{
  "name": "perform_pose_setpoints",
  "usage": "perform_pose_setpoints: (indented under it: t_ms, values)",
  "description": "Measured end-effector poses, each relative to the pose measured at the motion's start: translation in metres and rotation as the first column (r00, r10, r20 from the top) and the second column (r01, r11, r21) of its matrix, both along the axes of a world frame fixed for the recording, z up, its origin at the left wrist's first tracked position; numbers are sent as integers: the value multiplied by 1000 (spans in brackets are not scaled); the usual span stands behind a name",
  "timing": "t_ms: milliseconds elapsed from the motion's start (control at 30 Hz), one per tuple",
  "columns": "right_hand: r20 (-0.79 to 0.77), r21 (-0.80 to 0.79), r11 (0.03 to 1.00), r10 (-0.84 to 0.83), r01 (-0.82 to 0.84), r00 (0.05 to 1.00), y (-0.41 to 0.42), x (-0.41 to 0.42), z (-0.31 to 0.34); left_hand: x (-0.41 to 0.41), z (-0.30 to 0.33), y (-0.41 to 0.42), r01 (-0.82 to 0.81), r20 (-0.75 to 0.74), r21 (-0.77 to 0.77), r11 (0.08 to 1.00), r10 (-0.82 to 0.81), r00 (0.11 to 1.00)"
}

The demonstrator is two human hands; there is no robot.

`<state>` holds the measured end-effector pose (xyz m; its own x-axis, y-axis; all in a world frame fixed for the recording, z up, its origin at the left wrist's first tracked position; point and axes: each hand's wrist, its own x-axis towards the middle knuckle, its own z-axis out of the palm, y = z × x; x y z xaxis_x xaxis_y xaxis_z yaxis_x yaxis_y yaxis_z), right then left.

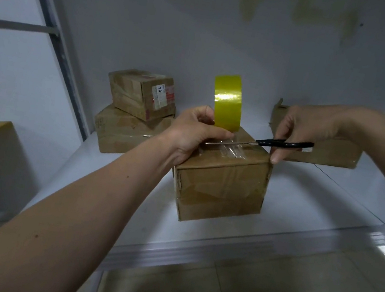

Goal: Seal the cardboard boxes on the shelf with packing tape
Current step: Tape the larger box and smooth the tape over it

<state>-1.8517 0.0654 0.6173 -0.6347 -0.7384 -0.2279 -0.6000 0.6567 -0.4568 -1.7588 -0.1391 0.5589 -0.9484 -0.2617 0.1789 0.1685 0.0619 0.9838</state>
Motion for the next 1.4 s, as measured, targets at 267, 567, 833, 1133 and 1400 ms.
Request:
perform_pose_setpoints:
  t_ms: [267, 567, 833, 1133, 1400]
  values:
    - [-72, -5, 1000, 14, -15, 997, -6, -2, -2, 1, 0, 0, 4, -7, -10, 1000, -4, 1000]
    - [-150, 68, 997, 48, -38, 987, -12, 1, 3, 0, -1, -1, 6, -25, 21, 1000, -6, 1000]
    - [-133, 78, 997, 2, 8, 991, -11, 2, 3, -1, 1, -3, 56, -104, 356, 933, -20, 994]
    - [-109, -160, 899, -426, 407, 898, 32, -17, -46, -1, -1, -6, -22, -151, 472, 881, 106, 983]
    - [160, -45, 804, -581, 593, 798, 27, -15, -107, 18, 0, -9, -126, -186, 462, 878, 235, 954]
